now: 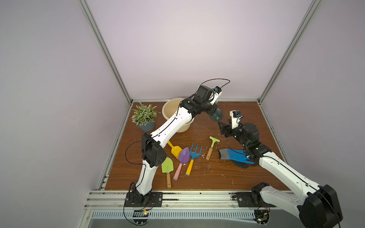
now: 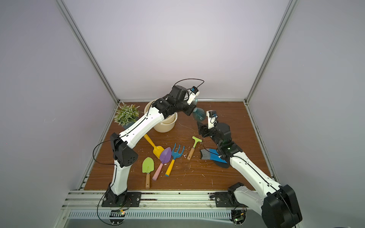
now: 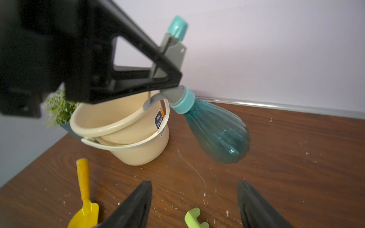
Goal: Organize the gardening tools
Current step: Pick up the gardening tool from the center of the board.
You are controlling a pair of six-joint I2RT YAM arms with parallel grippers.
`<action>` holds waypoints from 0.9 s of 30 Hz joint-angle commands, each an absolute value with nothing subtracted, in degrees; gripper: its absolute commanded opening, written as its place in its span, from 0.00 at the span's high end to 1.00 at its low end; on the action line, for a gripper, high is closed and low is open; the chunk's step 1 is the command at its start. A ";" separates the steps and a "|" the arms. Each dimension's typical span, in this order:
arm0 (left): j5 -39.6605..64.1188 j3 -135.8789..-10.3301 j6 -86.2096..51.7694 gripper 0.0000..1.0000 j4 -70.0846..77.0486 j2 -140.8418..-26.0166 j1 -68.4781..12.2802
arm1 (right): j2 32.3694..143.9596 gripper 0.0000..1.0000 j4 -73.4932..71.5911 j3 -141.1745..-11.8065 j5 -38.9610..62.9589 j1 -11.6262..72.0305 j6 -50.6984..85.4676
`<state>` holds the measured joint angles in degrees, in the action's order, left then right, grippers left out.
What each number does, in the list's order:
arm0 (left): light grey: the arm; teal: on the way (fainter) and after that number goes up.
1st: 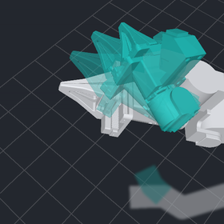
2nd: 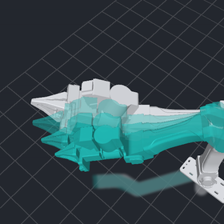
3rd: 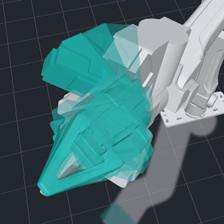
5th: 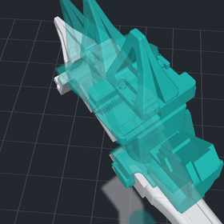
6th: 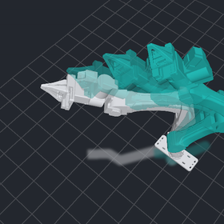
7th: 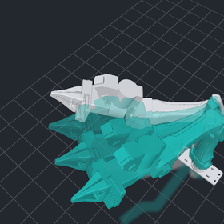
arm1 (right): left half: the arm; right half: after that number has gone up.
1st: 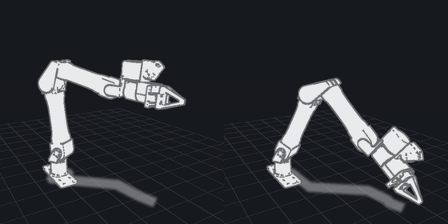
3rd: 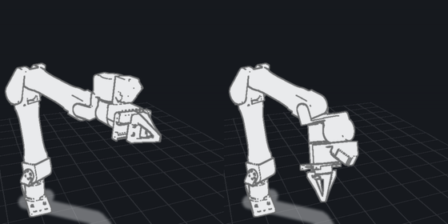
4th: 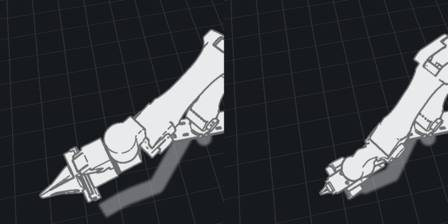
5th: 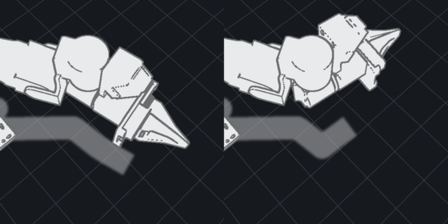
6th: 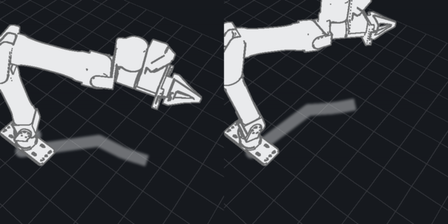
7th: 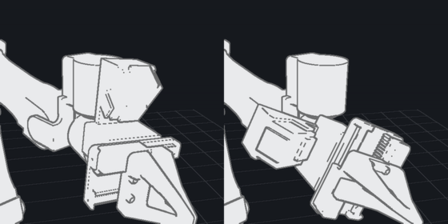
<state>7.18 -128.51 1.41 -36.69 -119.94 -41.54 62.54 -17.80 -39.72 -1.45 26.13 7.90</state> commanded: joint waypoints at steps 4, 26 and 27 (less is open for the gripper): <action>13.43 -127.85 0.14 1.00 -38.12 -116.03 -40.78 | 65.40 0.25 -37.49 -36.82 -5.33 29.11 -9.45; 19.69 -121.16 -1.58 1.00 -38.37 -110.91 -40.77 | 74.97 0.31 -46.47 -42.15 -1.70 29.71 -17.82; 19.70 -121.07 -1.64 1.00 -38.36 -110.83 -40.78 | 75.12 0.33 -46.74 -42.25 -1.59 29.79 -17.84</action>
